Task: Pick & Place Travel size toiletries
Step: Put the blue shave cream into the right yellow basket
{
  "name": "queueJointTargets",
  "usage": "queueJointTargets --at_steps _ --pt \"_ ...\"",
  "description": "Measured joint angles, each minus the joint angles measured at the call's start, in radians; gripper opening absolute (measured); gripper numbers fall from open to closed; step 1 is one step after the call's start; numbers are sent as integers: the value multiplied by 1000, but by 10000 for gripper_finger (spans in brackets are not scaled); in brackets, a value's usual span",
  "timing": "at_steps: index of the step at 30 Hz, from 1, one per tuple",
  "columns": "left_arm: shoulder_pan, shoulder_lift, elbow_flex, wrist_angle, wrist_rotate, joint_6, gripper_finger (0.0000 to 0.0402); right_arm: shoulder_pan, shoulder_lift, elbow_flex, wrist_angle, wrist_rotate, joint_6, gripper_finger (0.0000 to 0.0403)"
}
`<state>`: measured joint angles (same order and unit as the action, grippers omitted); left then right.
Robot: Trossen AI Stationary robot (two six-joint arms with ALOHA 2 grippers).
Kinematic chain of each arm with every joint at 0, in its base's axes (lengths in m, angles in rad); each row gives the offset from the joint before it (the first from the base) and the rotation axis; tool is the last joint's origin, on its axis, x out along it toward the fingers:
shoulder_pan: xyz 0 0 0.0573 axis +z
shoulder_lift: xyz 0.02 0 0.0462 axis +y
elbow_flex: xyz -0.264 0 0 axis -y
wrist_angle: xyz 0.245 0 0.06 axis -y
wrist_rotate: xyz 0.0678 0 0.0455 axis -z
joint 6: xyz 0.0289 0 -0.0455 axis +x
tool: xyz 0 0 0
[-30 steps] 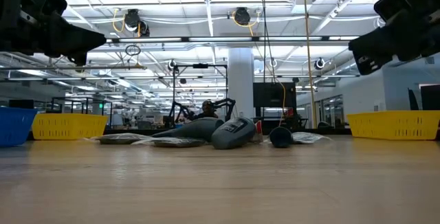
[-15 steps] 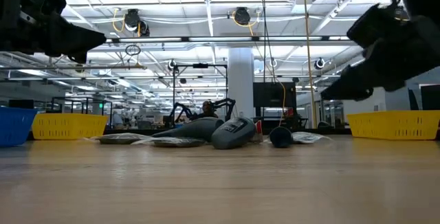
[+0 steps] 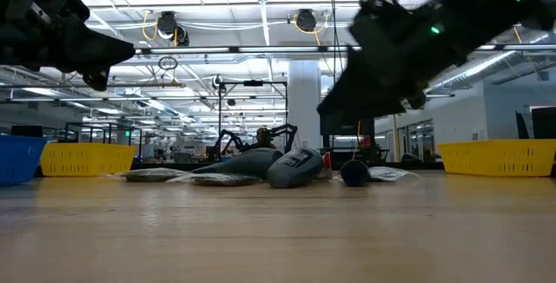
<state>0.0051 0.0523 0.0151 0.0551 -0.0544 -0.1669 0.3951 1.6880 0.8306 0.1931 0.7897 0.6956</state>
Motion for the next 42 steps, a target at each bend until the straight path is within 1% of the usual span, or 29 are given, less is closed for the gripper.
queueJointTargets --at_steps 2,4,7,10,15,17,19,24,30,33,35,38,42 --pt "0 0 0 0 -8 -1 37 2 27 64 -118 21 76 308" --pt "0 0 0 0 -36 -21 37 2 58 117 -226 27 160 303" --pt "-1 5 0 1 -67 -71 37 -3 89 165 -361 25 319 291" --pt "-1 12 0 1 -70 -66 37 -10 124 183 -456 20 423 279" --pt "-1 52 0 2 -107 -25 37 -28 128 185 -576 3 542 259" --pt "-1 72 0 0 -112 -14 37 -38 128 185 -579 -16 564 253" --pt "-1 90 0 6 -113 -8 37 -45 128 185 -546 -33 566 250" --pt "-1 136 0 41 -112 -2 37 -46 149 186 -424 -57 510 249" --pt "-1 201 0 65 -104 -3 37 -55 183 186 -424 -55 560 244" --pt "-1 234 0 70 -103 -4 37 -61 204 187 -412 -109 546 239" --pt "-1 257 0 87 -103 -11 37 -59 214 187 -423 -126 540 233" --pt "-1 286 0 113 -103 -15 37 -61 211 187 -436 -158 502 220" --pt "-2 324 0 140 -103 -19 37 -61 211 187 -455 -159 479 191"
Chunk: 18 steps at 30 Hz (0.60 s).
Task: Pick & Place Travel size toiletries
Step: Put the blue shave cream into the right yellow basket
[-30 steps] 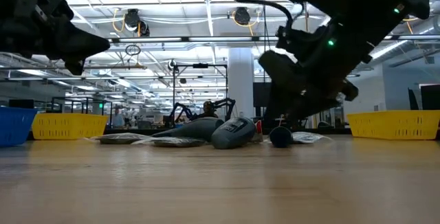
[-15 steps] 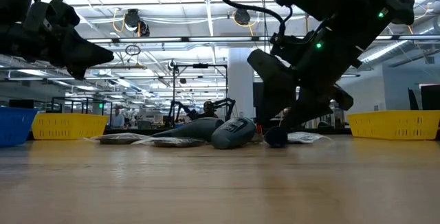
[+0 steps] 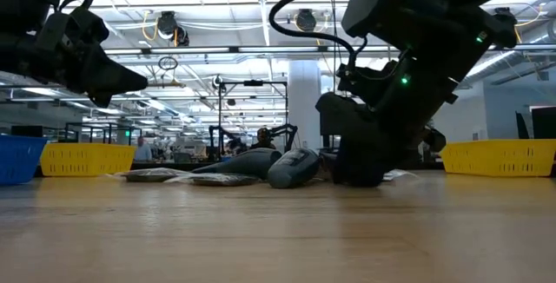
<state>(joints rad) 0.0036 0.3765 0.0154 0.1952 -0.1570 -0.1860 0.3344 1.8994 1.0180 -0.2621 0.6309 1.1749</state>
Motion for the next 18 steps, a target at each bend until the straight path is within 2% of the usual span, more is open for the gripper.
queueJointTargets --at_steps 6,9,12,18 --pt "0 50 0 50 0 0 37 0 -19 -2 -12 -47 -43 126" --pt "0 63 0 53 0 0 37 5 -50 -3 -21 -114 -52 101" --pt "0 70 0 61 0 -1 37 14 -103 -4 -39 -163 -79 95" --pt "0 71 0 69 0 -1 37 28 -256 -4 -158 -123 -105 111"
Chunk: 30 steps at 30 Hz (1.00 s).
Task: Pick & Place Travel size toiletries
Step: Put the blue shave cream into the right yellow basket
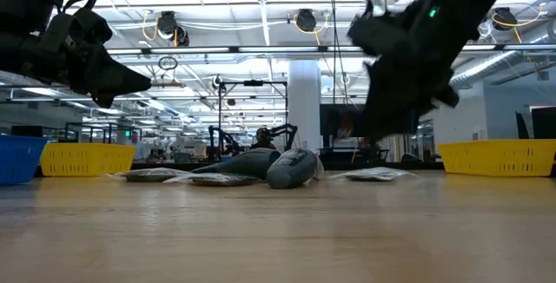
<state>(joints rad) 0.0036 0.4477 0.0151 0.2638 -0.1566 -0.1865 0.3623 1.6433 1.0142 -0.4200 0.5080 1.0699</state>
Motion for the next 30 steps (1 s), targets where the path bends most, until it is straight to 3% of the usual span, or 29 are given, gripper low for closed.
queueJointTargets --at_steps 6,16,23,30 --pt "0 0 0 1 0 0 37 -12 -167 0 -320 32 119 95" --pt "0 -1 0 47 -9 6 37 -64 -380 0 -917 15 415 102" --pt "0 -1 0 97 -9 8 37 -169 -406 -1 -1094 -42 452 104" --pt "0 -1 0 101 6 -2 37 -353 -406 -97 -1032 -99 286 108"
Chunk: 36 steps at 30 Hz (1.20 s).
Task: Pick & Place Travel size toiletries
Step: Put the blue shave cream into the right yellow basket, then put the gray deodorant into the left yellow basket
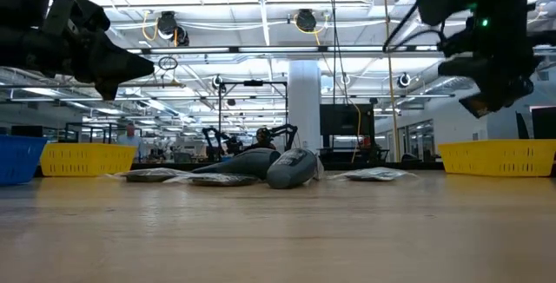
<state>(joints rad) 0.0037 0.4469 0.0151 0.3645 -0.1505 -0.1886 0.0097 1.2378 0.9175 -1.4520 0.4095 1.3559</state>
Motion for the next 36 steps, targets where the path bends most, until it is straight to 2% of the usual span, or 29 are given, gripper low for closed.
queueJointTargets --at_steps 5,10,21,26,29,36 --pt "0 0 0 -3 18 -4 37 -108 0 -85 77 -30 -59 107" --pt "0 0 0 -3 19 -12 37 -204 0 -165 103 17 -91 112" --pt "0 0 0 -5 20 -16 37 -409 0 -263 510 87 -424 113" --pt "0 0 0 -6 19 -16 37 -470 0 -271 544 87 -486 116" --pt "0 0 0 -6 19 -16 37 -488 0 -271 542 84 -512 136" --pt "0 0 0 -5 19 -16 37 -503 -24 -261 510 117 -571 223"
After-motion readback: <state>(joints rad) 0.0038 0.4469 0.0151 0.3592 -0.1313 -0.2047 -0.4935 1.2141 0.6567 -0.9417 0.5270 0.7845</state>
